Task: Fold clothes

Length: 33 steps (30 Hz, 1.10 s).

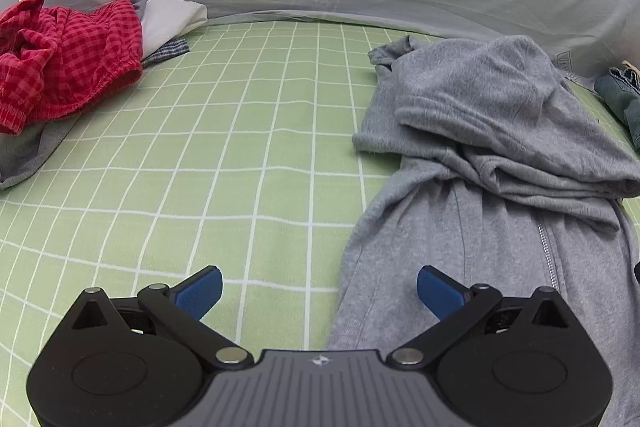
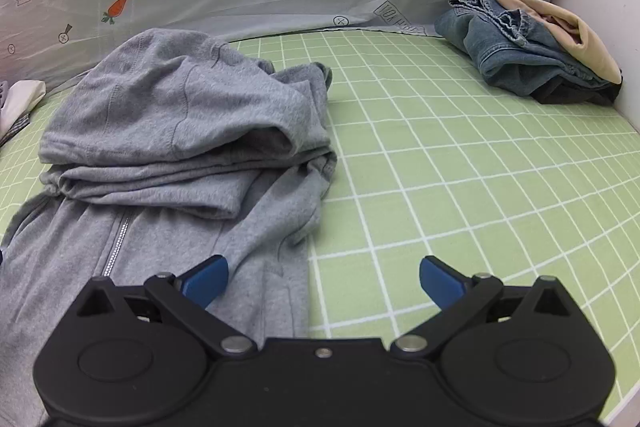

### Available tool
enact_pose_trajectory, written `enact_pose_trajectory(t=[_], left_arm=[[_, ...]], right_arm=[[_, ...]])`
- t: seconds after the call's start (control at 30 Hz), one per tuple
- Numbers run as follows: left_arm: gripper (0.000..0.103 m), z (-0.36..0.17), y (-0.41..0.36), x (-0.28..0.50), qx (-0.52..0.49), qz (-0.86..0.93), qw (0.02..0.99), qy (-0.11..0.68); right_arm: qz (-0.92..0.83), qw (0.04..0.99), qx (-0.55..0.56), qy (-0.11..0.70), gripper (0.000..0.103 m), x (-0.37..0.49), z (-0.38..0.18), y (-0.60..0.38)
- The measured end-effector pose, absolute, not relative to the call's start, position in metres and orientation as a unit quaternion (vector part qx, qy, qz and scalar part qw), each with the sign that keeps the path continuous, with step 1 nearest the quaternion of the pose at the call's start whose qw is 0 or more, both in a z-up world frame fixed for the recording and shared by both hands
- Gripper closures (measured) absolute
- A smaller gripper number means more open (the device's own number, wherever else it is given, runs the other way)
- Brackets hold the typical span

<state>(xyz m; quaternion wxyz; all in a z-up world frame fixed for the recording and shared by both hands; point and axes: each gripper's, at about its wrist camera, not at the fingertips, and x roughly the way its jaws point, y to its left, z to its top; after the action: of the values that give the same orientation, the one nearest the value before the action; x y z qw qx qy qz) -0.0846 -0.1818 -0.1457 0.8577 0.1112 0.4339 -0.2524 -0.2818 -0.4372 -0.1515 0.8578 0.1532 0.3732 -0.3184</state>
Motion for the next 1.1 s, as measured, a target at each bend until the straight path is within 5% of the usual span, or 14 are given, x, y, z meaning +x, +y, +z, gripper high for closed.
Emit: enact_pose_trajectory(t=[0.4, 0.67, 0.8, 0.9, 1.0, 1.07, 1.1], left_arm=[[0.005, -0.152, -0.141, -0.143, 0.1, -0.291, 0.827, 0.471], [0.01, -0.153, -0.141, -0.177, 0.122, -0.302, 0.815, 0.48], [0.027, -0.15, -0.145, -0.191, 0.122, -0.307, 0.814, 0.478], [0.044, -0.147, -0.146, -0.194, 0.125, -0.316, 0.808, 0.481], [0.078, -0.145, -0.146, -0.188, 0.094, -0.338, 0.789, 0.505], [0.082, -0.145, -0.146, -0.181, 0.068, -0.34, 0.779, 0.523], [0.083, -0.145, -0.146, -0.179, 0.059, -0.339, 0.775, 0.53]], right_arm=[[-0.288, 0.85, 0.145, 0.418, 0.002, -0.334, -0.162, -0.39], [-0.301, 0.841, 0.152, 0.423, 0.016, -0.34, -0.161, -0.368], [-0.296, 0.831, 0.186, 0.434, 0.019, -0.347, -0.161, -0.37], [-0.279, 0.834, 0.184, 0.439, 0.029, -0.35, -0.158, -0.365], [-0.255, 0.837, 0.198, 0.442, 0.051, -0.349, -0.153, -0.365], [-0.235, 0.837, 0.203, 0.45, 0.078, -0.345, -0.15, -0.363], [-0.226, 0.838, 0.201, 0.454, 0.082, -0.342, -0.148, -0.36]])
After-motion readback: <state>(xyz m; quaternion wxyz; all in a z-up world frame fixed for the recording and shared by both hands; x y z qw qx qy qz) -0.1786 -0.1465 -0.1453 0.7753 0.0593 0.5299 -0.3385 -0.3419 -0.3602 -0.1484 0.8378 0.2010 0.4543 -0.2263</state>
